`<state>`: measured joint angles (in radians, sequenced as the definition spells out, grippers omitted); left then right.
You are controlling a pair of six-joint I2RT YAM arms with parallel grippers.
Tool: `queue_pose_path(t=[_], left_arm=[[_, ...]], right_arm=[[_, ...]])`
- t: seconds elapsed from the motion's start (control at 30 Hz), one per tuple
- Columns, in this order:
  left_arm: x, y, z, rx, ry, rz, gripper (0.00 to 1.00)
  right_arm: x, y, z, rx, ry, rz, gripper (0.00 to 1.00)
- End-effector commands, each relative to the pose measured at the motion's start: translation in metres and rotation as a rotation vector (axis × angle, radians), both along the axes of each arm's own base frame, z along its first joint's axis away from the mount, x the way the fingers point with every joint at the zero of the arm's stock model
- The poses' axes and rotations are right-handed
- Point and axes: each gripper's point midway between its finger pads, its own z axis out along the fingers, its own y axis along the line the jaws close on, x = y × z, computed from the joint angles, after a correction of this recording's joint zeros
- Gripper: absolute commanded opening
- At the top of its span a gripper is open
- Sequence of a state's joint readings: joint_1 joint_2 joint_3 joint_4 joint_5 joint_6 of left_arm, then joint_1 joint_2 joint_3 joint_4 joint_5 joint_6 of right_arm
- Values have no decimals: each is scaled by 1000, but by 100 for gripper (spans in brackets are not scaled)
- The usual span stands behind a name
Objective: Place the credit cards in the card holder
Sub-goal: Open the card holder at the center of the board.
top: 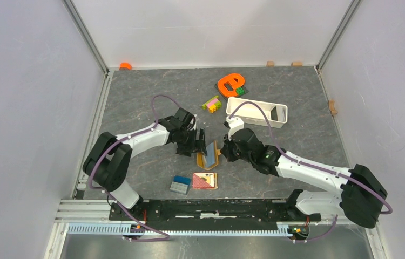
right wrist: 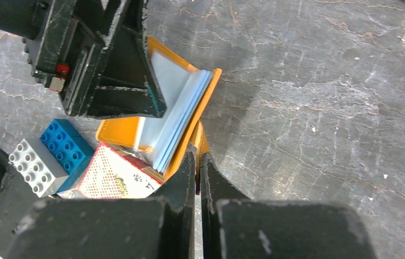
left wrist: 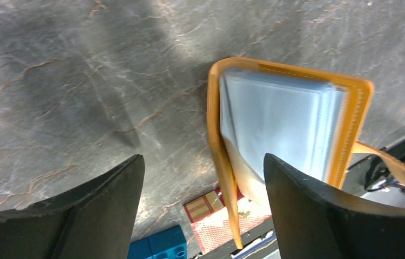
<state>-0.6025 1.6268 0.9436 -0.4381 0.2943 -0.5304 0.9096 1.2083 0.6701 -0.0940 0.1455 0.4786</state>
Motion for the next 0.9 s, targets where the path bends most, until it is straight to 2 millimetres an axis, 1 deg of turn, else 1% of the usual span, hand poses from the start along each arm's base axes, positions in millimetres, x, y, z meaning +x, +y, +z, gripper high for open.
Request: queue_pose_path(t=[0.0, 0.1, 0.17, 0.3, 0.37, 0.43, 0.47, 0.53, 0.57, 0.6, 0.63, 0.7, 0.77, 0.8, 0.87], left_arm=[[13, 16, 7, 108, -83, -16, 83], [12, 22, 7, 128, -95, -17, 69], [7, 18, 4, 107, -70, -31, 62], [2, 7, -3, 60, -17, -50, 55], [0, 3, -5, 41, 1, -55, 46], [-1, 1, -6, 33, 14, -58, 34], [-2, 0, -6, 26, 17, -60, 30], [-3, -4, -4, 0, 19, -65, 20], [-3, -6, -1, -15, 17, -68, 16], [-4, -9, 1, -31, 18, -74, 12], [-3, -11, 4, -49, 13, -75, 9], [-4, -17, 10, -92, 11, -78, 3], [-4, -22, 15, -124, 7, -80, 2], [-4, -24, 17, -136, 5, -79, 2], [-3, -26, 21, -154, -1, -77, 2]], right_arm=[[7, -14, 4, -30, -36, -78, 0], [11, -26, -6, -84, -38, -122, 0], [13, -31, -14, -108, -33, -138, 0], [14, -38, -33, -131, -8, -155, 0], [15, -44, -44, -148, 3, -167, 0], [17, -52, -55, -172, 21, -190, 0], [18, -58, -61, -184, 32, -202, 0], [19, -64, -66, -195, 40, -216, 0], [19, -66, -65, -193, 40, -217, 4], [20, -66, -62, -188, 36, -215, 11], [21, -66, -59, -186, 32, -209, 19], [24, -64, -43, -168, 1, -195, 35], [26, -61, -26, -148, -27, -183, 49], [26, -59, -17, -132, -42, -174, 52], [26, -53, 3, -93, -68, -144, 54]])
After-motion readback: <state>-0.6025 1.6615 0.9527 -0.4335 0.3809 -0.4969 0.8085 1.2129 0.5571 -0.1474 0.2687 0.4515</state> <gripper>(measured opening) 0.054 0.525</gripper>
